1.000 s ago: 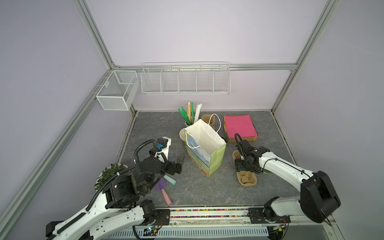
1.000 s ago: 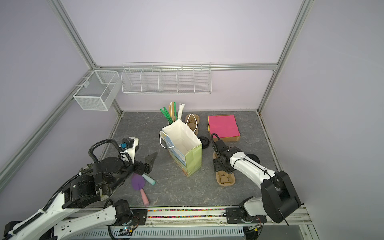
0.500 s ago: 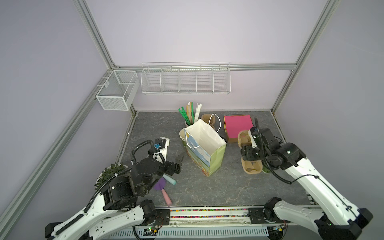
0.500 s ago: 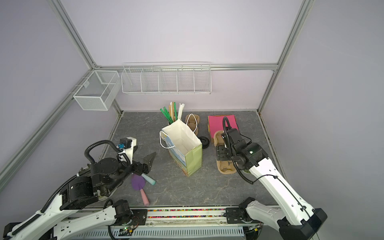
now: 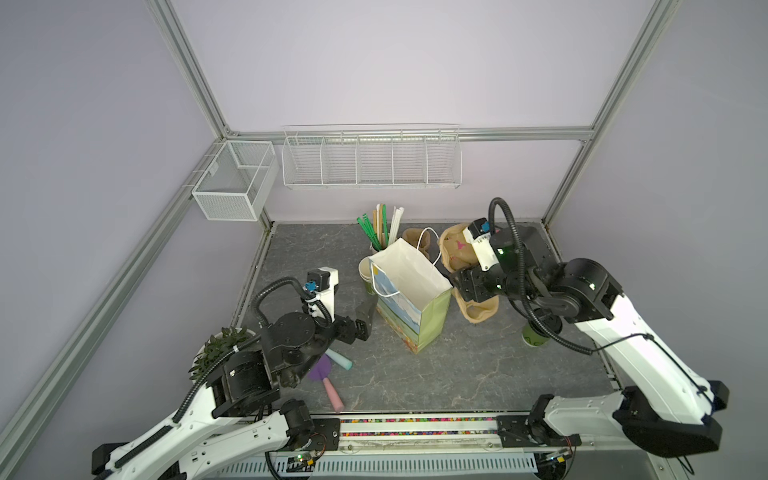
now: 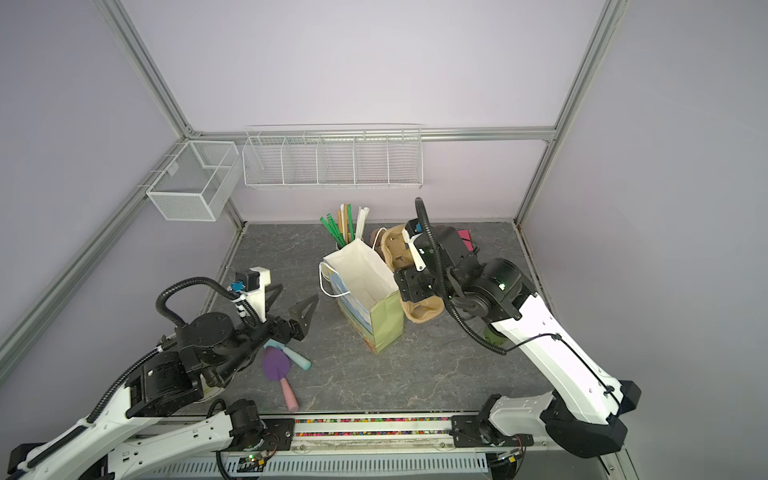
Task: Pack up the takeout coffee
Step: 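Lift the carrier with the right gripper up over the bag opening, then lower the carrier down into the bag with the right gripper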
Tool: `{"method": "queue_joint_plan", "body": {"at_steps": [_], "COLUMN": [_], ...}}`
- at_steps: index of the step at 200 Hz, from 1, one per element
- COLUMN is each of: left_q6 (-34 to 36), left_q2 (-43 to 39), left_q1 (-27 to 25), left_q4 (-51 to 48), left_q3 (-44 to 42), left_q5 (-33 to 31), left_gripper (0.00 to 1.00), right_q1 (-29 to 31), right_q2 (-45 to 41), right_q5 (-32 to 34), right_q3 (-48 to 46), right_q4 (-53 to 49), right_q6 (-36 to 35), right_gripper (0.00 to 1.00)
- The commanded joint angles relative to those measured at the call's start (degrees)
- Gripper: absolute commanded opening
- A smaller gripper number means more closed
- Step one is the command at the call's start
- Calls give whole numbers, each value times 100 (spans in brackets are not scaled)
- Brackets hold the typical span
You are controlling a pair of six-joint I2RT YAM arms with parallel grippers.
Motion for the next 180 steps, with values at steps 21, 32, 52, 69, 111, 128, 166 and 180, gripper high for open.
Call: {"method": "queue_joint_plan", "body": {"at_steps": [21,32,52,69,111,128,166,180], "left_q6": [123,249,552,734,923,1004,1073,1066], "left_q2": [463,359,-70,-529,-1843,-2129,-2187,-2107], "left_q1": [21,29,29,30,30,31,30,30], "left_q4": [24,-131,-313,-334,344,505,494,455], "left_q3": [517,586,567,404,-594,-809,-869,-854], "left_q5": [73,-136,-758,-1472,-2569,-2753,-2901,-2875], "left_gripper": [99,99,99,99,100,100,99,99], "right_q1": [242,244,250,249,251,249,223,209], "right_q2": [845,1073,1529,1955,2950,3139,3385,3433], "right_q5": [-234,-255,-290,-336,-358,-292,-67,-89], "right_q3": [962,1183,1695,2208,3209,3240,3109,2961], "right_q4": [128,178,143,63,-257,-290,-402,-357], "right_q6": [-632,-718,-885,-988,-1135,-1153,-1231,-1228], "right_gripper": [74,74,74,73,74,74,74,74]}}
